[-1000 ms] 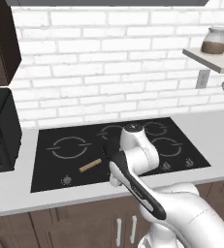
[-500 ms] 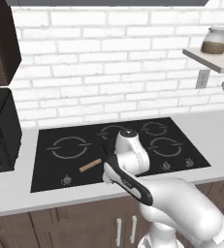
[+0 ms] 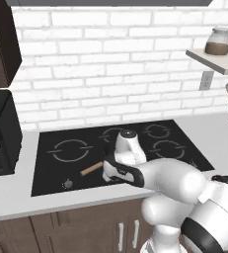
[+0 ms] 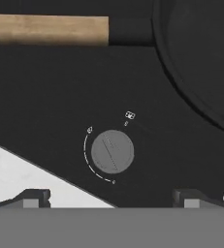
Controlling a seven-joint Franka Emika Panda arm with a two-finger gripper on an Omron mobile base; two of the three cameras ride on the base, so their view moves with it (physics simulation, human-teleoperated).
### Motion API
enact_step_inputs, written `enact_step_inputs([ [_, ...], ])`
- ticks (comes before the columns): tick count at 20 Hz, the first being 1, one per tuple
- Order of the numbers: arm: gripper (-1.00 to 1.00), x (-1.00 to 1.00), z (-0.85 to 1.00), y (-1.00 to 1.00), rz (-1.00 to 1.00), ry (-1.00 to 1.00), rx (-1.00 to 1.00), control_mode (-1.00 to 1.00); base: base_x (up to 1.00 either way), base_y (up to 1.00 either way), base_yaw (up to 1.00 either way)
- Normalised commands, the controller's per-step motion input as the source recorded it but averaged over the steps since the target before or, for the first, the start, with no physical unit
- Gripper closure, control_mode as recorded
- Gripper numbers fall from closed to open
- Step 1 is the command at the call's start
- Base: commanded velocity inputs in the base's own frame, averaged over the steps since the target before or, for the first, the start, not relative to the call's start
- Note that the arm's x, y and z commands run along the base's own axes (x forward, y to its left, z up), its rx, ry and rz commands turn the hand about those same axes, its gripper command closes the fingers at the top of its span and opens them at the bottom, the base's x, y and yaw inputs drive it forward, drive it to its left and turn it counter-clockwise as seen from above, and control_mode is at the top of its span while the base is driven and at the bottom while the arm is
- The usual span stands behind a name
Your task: Turn off the front center burner of the stove.
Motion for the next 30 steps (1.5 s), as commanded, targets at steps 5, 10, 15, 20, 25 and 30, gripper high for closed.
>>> enact_step_inputs([
  [5,-1.00,0.11,-0.10,0.00,0.00,0.00,0.00,-1.00,0.00,0.00,0.00],
  [10,-1.00,-0.11,-0.25,0.00,0.00,0.00,0.00,-1.00,0.00,0.00,0.00],
  [15,-1.00,0.04,-0.15,0.00,0.00,0.00,0.00,-1.00,0.00,0.00,0.00],
  [20,-1.00,0.07,-0.09,0.00,0.00,0.00,0.00,-1.00,0.00,0.00,0.00],
  [25,-1.00,0.09,-0.07,0.04,0.00,0.00,0.00,-1.00,0.00,0.00,0.00],
  [30,1.00,0.03,-0.03,0.05,0.00,0.00,0.00,-1.00,0.00,0.00,0.00],
])
